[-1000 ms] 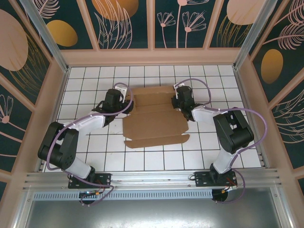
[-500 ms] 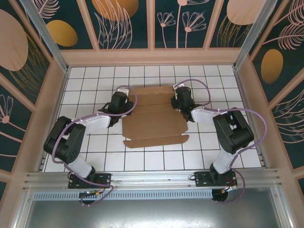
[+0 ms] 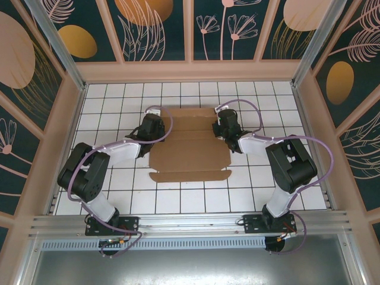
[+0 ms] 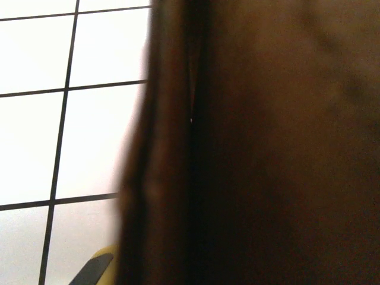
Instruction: Fold the paper box
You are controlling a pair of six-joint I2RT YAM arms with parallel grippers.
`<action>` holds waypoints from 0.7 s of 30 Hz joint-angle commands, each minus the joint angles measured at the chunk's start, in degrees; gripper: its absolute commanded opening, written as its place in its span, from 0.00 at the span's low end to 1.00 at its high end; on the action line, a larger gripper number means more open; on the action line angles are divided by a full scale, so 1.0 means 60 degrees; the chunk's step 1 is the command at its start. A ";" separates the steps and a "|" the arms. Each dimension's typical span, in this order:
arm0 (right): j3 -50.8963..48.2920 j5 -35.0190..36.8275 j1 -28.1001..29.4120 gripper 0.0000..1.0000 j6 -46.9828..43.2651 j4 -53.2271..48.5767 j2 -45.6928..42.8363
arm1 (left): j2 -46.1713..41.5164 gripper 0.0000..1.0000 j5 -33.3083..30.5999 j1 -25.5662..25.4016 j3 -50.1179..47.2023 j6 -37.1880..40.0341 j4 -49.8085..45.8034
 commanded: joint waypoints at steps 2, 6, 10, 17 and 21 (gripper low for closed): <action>-0.0012 0.1126 -0.0056 0.00 -0.0145 -0.0610 0.0017 | 0.0145 0.04 -0.1158 0.0120 0.0272 -0.0254 -0.0340; 0.0058 0.1810 -0.0042 0.00 -0.0012 -0.0664 0.0045 | 0.0137 0.01 -0.1398 0.0124 0.0214 -0.0458 -0.0238; 0.0196 0.1924 0.0021 0.00 0.0107 -0.0775 -0.0003 | 0.0268 0.01 -0.1872 0.0068 0.0208 -0.0478 -0.0215; 0.0282 0.2835 0.0277 0.00 0.0500 -0.0541 0.0173 | 0.0828 0.01 -0.2932 -0.0198 0.0499 -0.1378 -0.0589; 0.0204 0.2881 0.0308 0.00 0.0487 -0.0528 0.0370 | 0.0911 0.00 -0.2580 -0.0198 0.0354 -0.1513 -0.0394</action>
